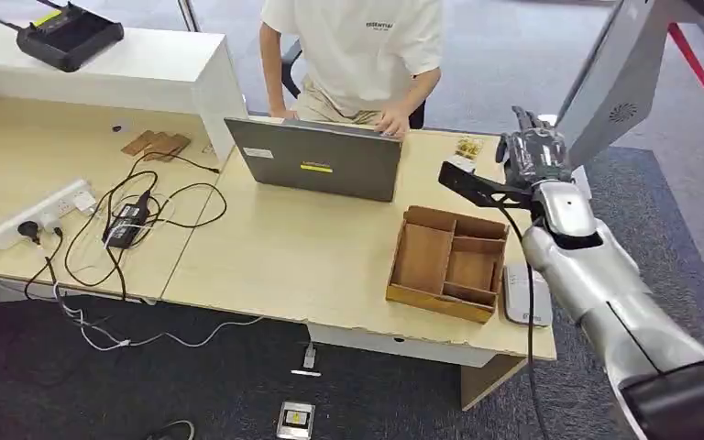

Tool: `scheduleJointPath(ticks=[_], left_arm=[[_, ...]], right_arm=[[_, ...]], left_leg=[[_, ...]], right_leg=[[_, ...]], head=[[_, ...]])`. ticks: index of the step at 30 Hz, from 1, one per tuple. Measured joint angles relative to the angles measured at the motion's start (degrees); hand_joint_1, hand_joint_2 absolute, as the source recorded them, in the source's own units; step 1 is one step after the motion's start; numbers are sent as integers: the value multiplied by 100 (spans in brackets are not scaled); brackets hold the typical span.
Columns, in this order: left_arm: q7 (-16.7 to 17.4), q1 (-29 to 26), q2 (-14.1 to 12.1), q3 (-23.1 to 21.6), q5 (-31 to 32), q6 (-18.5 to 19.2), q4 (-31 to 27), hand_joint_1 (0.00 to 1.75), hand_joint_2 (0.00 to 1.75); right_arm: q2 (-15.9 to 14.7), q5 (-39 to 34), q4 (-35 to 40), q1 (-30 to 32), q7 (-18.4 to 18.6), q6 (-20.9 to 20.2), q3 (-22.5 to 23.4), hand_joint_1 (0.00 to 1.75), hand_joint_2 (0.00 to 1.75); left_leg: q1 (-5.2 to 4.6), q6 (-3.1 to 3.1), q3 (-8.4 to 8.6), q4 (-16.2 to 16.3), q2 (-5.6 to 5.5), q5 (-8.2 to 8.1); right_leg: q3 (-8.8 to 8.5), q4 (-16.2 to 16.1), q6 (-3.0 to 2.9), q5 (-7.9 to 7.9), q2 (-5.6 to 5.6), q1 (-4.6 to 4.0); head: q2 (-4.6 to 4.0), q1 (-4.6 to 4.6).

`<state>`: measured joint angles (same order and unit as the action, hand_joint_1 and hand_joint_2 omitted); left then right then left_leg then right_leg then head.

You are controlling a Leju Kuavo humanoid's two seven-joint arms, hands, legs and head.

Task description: Pass the card to the sensor for recognition and then transmit it.

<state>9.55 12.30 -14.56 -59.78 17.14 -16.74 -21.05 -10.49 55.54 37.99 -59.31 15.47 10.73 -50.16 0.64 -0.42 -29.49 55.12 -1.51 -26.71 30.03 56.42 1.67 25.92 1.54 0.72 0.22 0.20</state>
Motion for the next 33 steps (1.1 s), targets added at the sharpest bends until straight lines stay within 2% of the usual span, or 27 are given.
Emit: scheduleJointPath(ticks=[7,11,17,23,33], left_arm=[[-2,-23,-7,52,-20,-2,0,0,0],[-61,-122,-39,122,-59,-72,2,0,0],[-74,-238,-96,197,-205,-203,9,0,0],[-85,-396,-142,267,-325,-350,13,0,0],[-85,-503,-188,319,-415,-415,13,0,0]], right_arm=[[-109,-87,30,9,74,-11,-2,175,175],[-396,-254,212,114,199,-59,9,175,175],[-850,-478,483,515,262,-44,66,175,175],[-1130,-691,605,949,306,129,175,175,175],[-1349,-793,717,1520,306,140,276,175,175]], left_leg=[[0,0,2,1,1,0],[0,0,0,2,-2,0],[-1,1,0,2,5,-2],[0,1,0,1,4,-2],[0,1,0,0,4,-2]], right_leg=[[1,-1,0,0,0,0],[2,-3,0,0,0,0],[0,-7,0,0,3,0],[1,-7,0,0,2,-1],[1,-5,0,0,2,-1]], head=[[0,0],[0,0],[0,0],[0,0],[0,0]])
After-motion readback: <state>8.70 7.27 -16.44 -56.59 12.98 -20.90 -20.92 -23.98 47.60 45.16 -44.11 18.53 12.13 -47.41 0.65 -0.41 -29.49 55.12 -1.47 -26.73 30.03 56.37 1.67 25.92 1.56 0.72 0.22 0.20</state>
